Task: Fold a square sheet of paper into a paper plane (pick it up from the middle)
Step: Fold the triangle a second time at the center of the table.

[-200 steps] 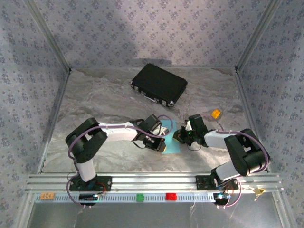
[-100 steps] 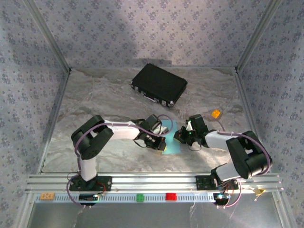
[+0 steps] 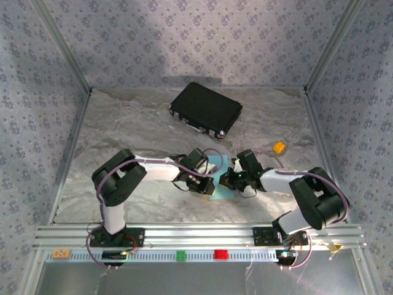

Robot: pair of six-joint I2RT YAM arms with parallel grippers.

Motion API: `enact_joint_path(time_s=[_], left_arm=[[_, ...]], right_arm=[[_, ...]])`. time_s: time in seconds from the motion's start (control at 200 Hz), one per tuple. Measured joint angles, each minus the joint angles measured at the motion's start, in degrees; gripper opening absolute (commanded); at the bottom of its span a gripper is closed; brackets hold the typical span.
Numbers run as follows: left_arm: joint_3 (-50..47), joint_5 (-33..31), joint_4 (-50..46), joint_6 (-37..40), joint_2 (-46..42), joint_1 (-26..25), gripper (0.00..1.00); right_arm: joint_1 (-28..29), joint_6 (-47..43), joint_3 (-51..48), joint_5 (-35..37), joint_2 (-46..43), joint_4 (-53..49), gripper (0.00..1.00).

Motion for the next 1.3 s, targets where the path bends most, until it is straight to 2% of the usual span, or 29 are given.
enact_joint_path(time_s=[0.45,0.655,0.949,1.114,1.299], left_arm=[[-0.31,-0.90,2.32,-0.57,0.02,0.00,0.00],[-0.48,-0.87,2.75,-0.63,0.02,0.00,0.00],[-1.66,-2.71,-0.02,-1.27,-4.09,0.00,0.00],[-1.11,-3.04,-0.09,-1.99,-8.33,0.07,0.01],[2.95,-2.58,0.07,-2.10,-5.42,0.39,0.02]], right_arm=[[-12.98,-0.13,0.66,-7.19,4.68,4.85,0.03],[-16.15,0.13,0.59,-5.49,4.92,7.23,0.03],[-14.58,0.52,-1.55,-5.11,2.78,7.54,0.03],[-10.25,1.44,-4.52,-4.26,-0.85,7.32,0.03],[-4.74,3.54,-6.19,-1.62,-5.18,6.88,0.04]])
